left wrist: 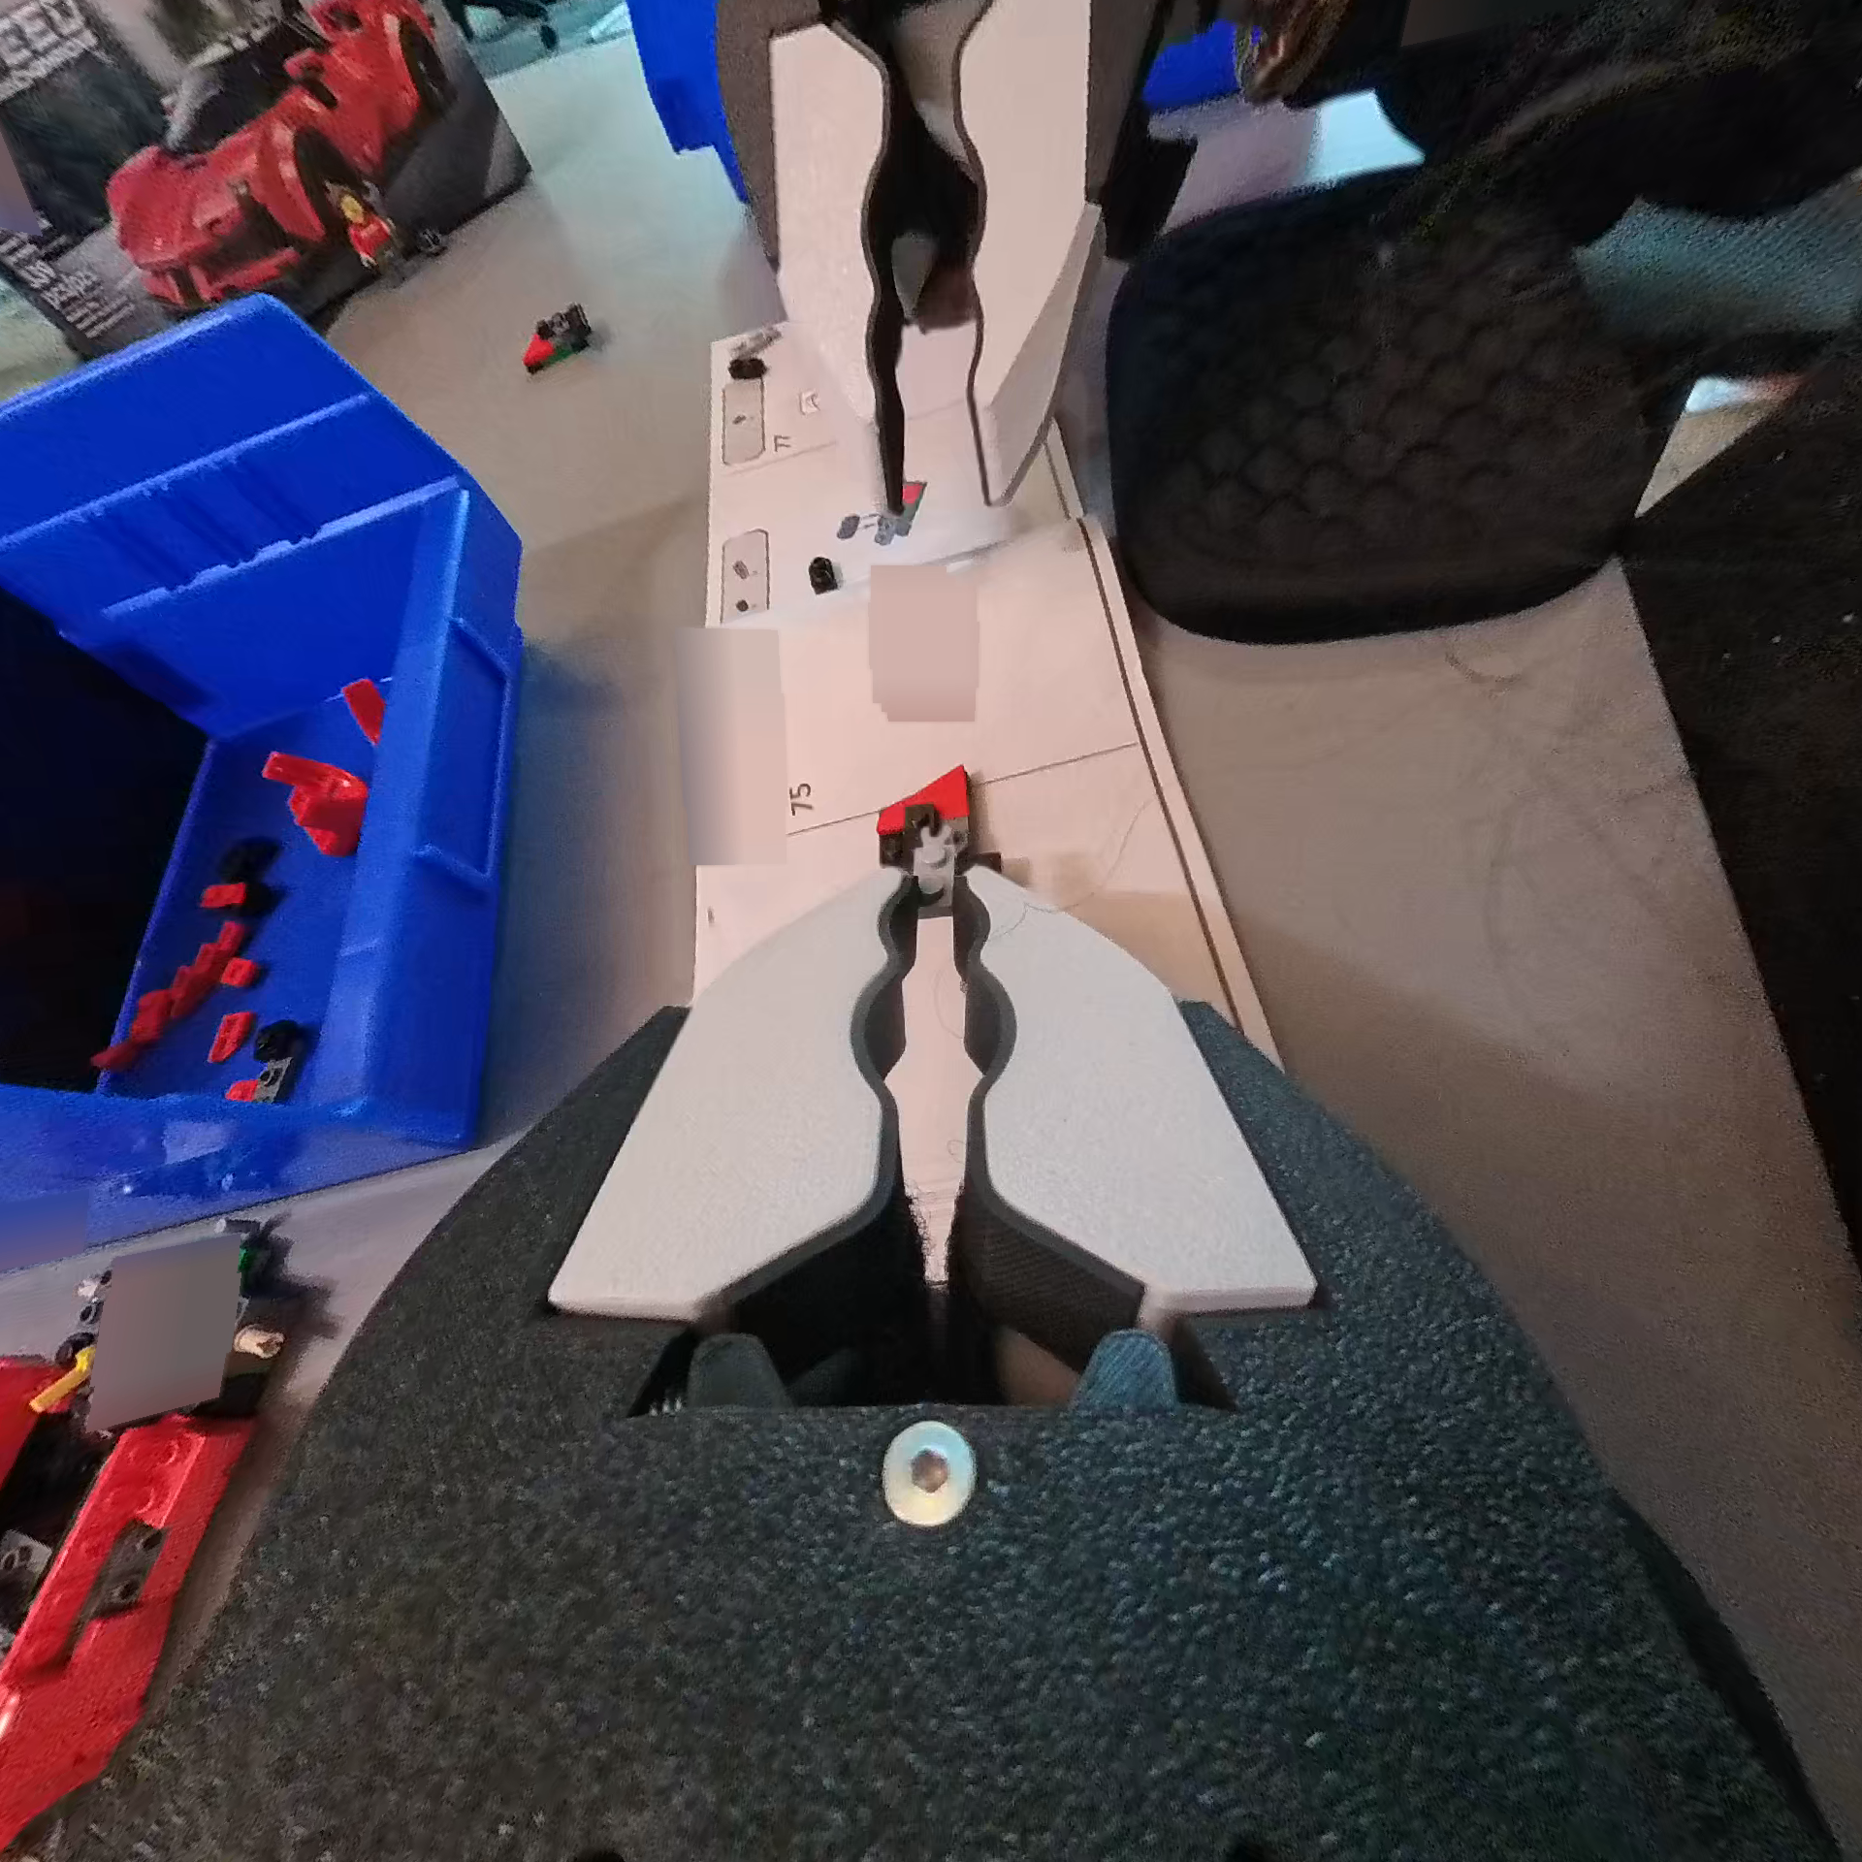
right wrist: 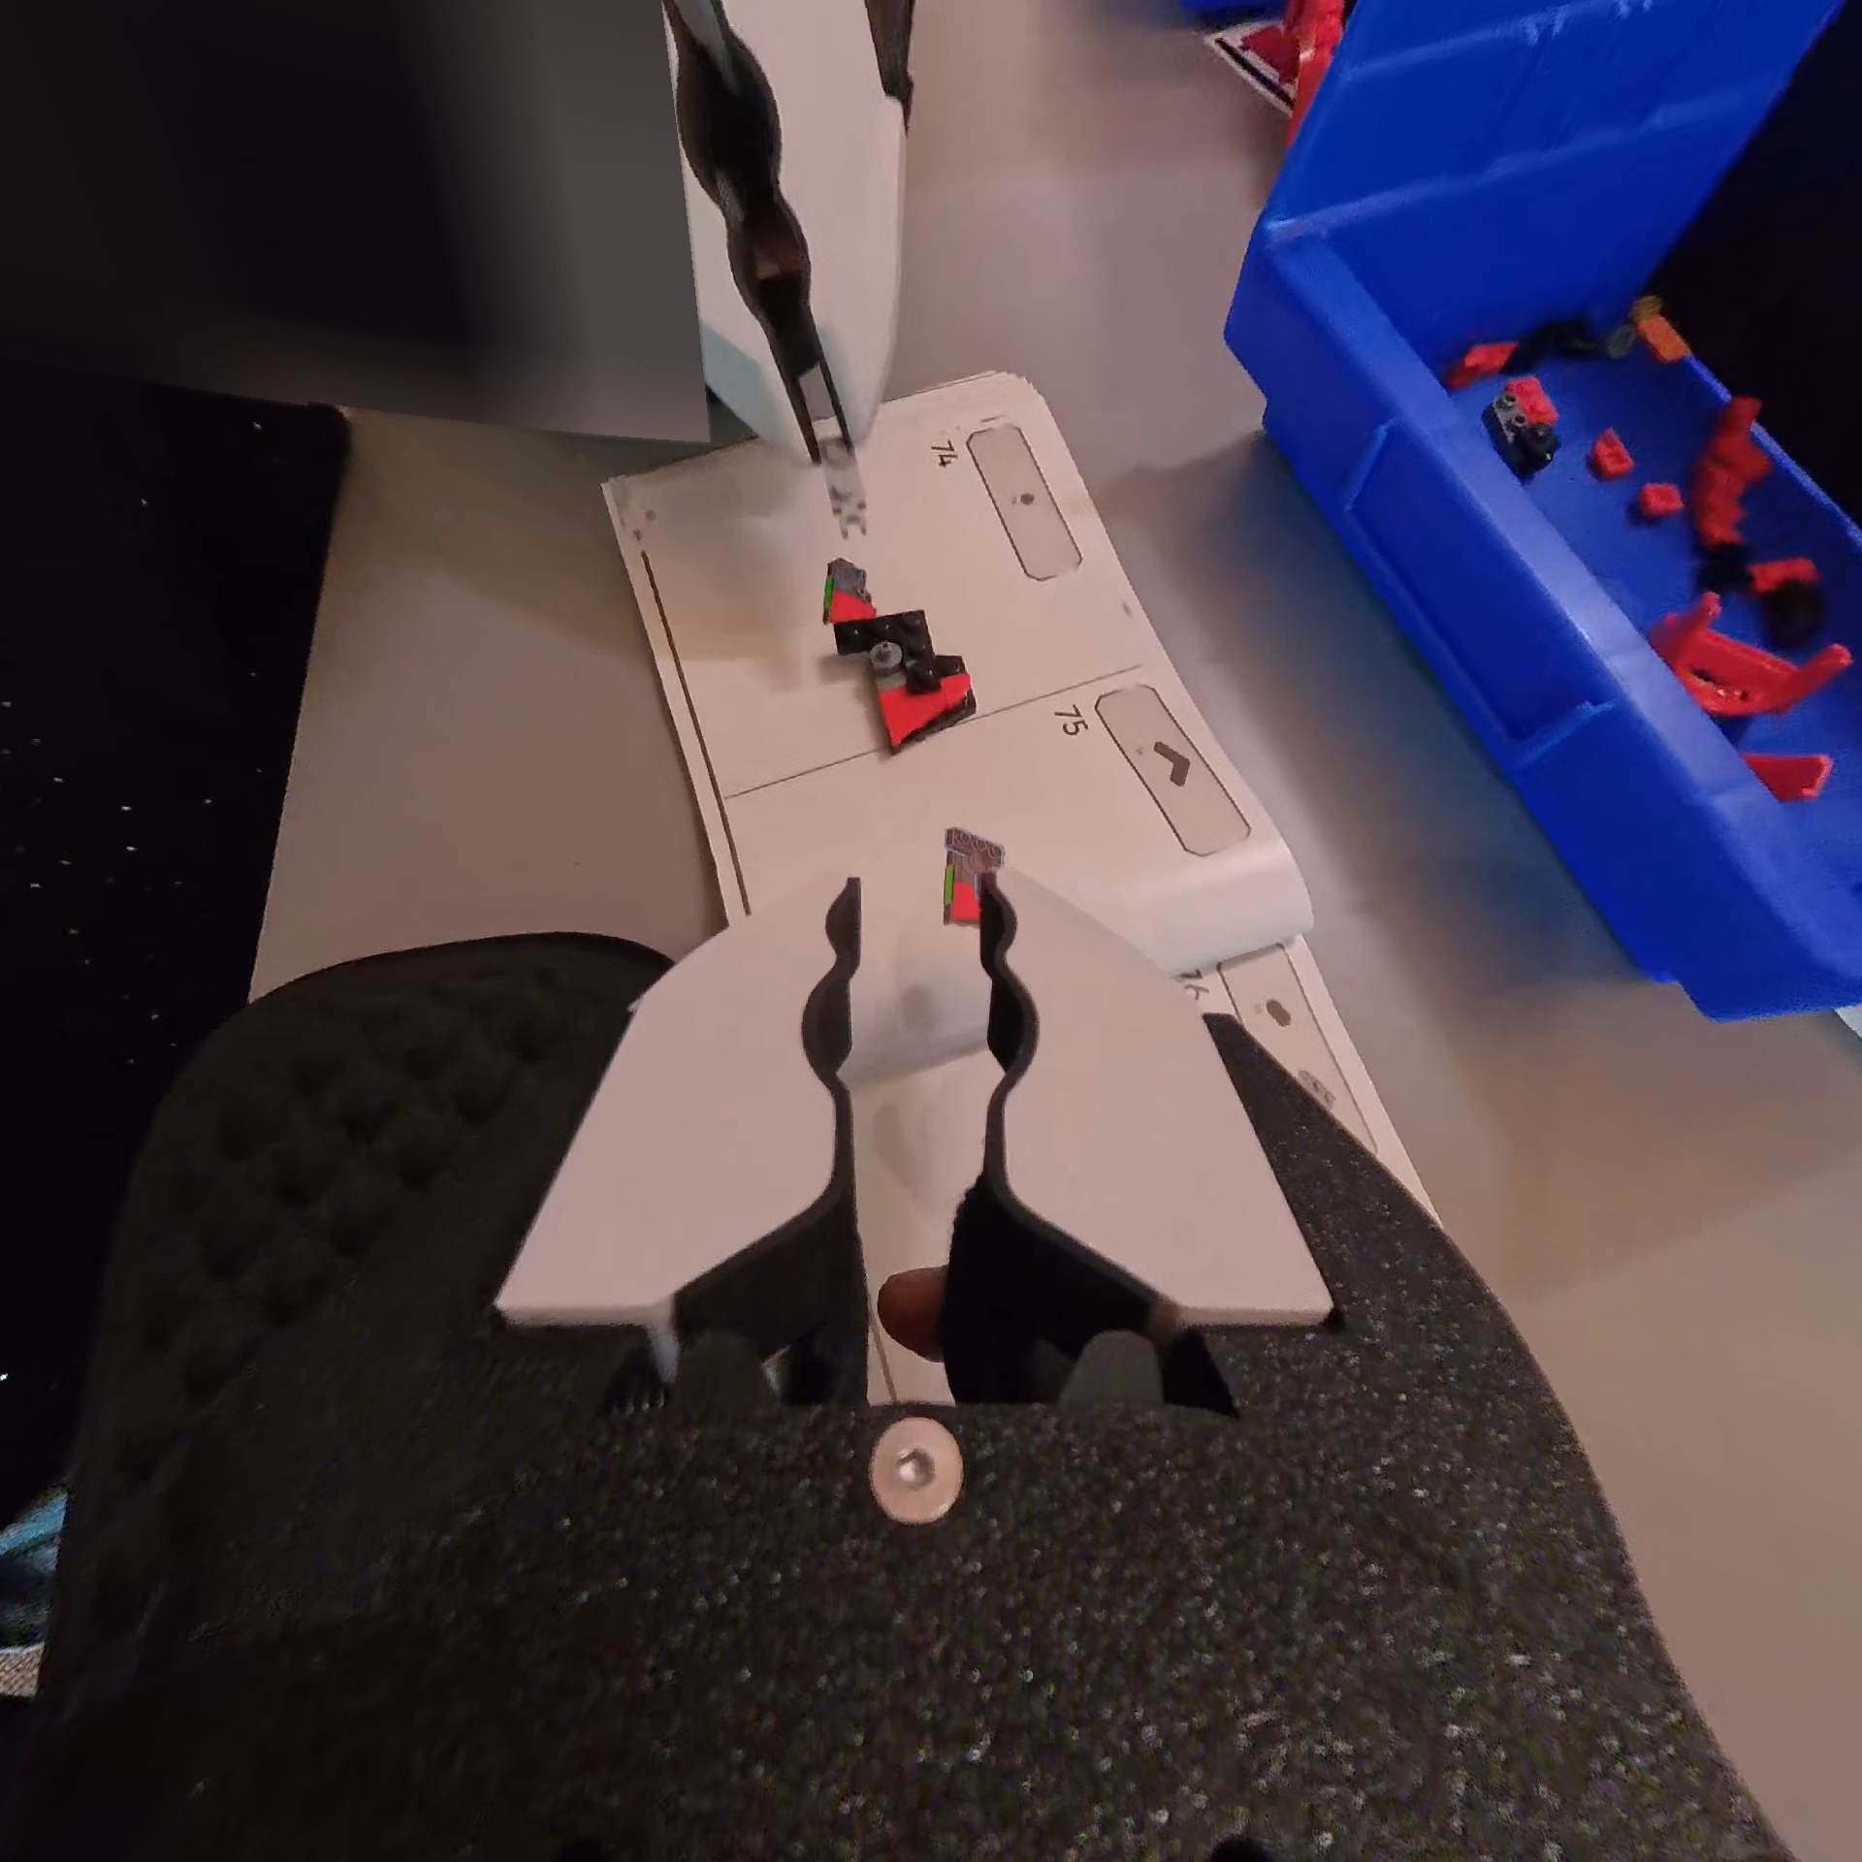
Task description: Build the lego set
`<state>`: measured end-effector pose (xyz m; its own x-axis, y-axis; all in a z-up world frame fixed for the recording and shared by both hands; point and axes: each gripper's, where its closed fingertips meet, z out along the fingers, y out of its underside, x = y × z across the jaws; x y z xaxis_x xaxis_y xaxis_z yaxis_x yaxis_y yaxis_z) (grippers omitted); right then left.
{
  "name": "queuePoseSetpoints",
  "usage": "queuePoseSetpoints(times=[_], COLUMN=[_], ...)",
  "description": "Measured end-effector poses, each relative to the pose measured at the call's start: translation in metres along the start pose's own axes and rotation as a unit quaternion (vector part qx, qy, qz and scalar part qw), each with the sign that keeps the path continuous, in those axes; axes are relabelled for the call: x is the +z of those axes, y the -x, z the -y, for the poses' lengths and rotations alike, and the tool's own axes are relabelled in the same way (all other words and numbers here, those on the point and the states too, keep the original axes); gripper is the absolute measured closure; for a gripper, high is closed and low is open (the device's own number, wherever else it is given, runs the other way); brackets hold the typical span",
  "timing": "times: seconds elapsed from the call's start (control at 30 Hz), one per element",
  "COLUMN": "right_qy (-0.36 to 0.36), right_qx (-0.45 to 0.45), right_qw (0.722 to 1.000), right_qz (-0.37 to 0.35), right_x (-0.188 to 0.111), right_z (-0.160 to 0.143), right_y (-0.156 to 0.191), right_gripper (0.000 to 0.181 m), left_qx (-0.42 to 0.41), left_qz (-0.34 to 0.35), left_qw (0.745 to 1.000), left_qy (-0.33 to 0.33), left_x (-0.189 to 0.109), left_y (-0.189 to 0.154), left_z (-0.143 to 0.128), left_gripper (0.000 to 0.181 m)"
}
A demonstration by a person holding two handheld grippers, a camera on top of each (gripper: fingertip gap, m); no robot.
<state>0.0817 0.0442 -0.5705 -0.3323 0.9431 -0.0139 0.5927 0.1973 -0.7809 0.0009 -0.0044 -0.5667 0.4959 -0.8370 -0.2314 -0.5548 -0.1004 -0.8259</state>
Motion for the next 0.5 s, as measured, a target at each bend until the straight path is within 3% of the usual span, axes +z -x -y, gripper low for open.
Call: queuePoseSetpoints(times=[0.3, 0.5], right_qy=[0.043, 0.059], right_qx=[-0.027, -0.038], right_qw=[0.998, 0.996], right_qz=[0.046, 0.048], right_x=[0.048, 0.057], right_z=[0.014, 0.012], right_y=[0.006, 0.004], right_gripper=[0.159, 0.158], left_qx=[0.025, 0.018], left_qz=[-0.005, -0.006], left_qw=[0.999, 0.999], left_qy=[0.039, 0.039], left_x=[0.016, 0.016], left_y=[-0.001, 0.0], left_z=[-0.006, -0.007], left_gripper=[0.175, 0.175])
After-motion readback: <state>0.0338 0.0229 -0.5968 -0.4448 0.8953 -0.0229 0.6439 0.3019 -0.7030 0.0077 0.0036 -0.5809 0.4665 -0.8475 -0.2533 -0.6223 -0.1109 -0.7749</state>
